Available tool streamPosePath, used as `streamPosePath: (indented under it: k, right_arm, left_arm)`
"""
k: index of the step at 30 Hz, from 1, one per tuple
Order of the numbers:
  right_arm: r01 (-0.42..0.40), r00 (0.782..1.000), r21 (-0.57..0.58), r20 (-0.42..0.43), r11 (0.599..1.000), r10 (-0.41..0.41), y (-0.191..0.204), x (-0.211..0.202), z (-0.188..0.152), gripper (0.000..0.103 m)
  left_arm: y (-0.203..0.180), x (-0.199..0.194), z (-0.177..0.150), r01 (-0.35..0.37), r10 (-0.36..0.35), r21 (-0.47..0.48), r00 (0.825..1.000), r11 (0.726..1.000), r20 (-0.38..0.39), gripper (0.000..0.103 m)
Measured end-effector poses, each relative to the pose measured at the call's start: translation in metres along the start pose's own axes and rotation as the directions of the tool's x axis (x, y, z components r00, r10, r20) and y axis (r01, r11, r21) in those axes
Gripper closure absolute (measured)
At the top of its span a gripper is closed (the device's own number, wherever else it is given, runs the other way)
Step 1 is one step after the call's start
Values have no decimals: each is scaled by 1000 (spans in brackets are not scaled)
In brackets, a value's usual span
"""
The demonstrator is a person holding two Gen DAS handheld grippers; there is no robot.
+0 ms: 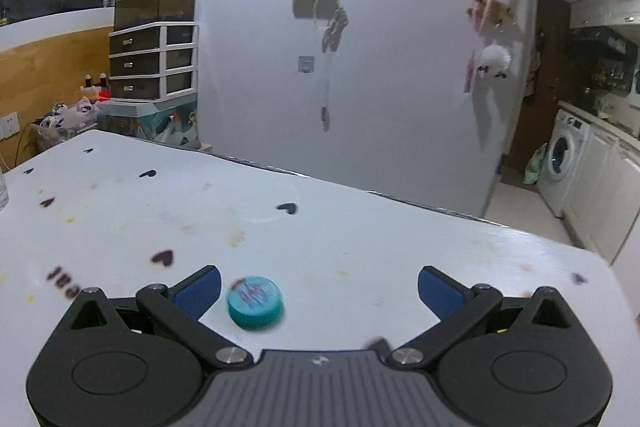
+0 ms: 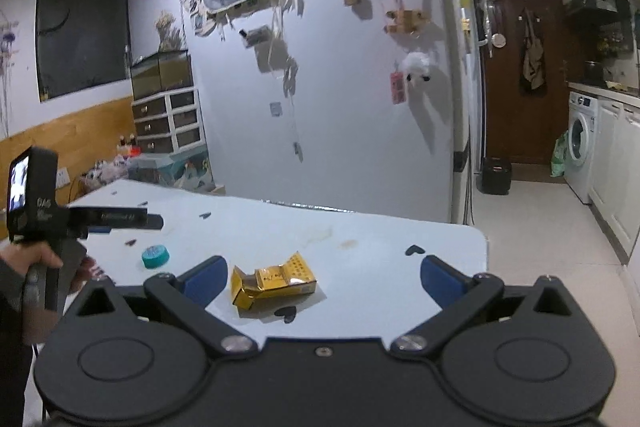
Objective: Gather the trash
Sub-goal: 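Grasp the teal bottle cap with the left tool while the right tool grasps the yellow pack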
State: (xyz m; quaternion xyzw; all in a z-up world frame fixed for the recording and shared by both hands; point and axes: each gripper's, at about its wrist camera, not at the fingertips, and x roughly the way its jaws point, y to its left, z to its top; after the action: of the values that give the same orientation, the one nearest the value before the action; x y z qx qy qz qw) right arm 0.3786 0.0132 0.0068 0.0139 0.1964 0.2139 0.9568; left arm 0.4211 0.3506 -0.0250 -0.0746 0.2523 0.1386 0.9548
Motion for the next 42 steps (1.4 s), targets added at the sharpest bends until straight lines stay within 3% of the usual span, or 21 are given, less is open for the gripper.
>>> streamPosePath:
  k: [7, 12, 17, 27, 29, 34, 36, 40, 42]
  right_arm:
    - [-7, 999, -85, -32, 996, 4, 21, 53, 4, 0]
    - [-11, 998, -51, -61, 999, 8, 29, 100, 10, 0]
    - [38, 992, -12, -121, 999, -39, 34, 146, -6, 0]
    - [64, 974, -162, -203, 985, -97, 49, 189, -25, 5]
    - [57, 974, -151, -210, 987, -89, 47, 191, -26, 8]
    - [8, 974, -126, -223, 992, -36, 45, 193, -24, 32]
    - [-4, 974, -127, -226, 992, -25, 47, 193, -26, 33]
    - [-8, 978, -120, -209, 993, -18, 45, 189, -29, 34]
    - [-9, 979, -109, -205, 994, -13, 43, 184, -31, 34]
  left_arm:
    - [28, 44, -8, 2, -2, 6, 998, 1000, -63, 0]
    - [37, 63, -19, 38, -39, -9, 990, 999, -132, 0]
    - [45, 70, -24, -15, 12, -20, 990, 1000, -140, 0]
    - [38, 81, -23, -22, 24, 20, 989, 1000, -143, 2]
    - [38, 83, -24, -17, 19, 17, 990, 1000, -143, 7]
    - [39, 85, -27, -40, 42, 13, 991, 999, -126, 19]
    - [40, 85, -27, -53, 54, 13, 992, 999, -116, 24]
    - [33, 84, -26, -81, 87, 63, 991, 995, -105, 50]
    - [30, 83, -25, -59, 67, 71, 992, 996, -109, 54]
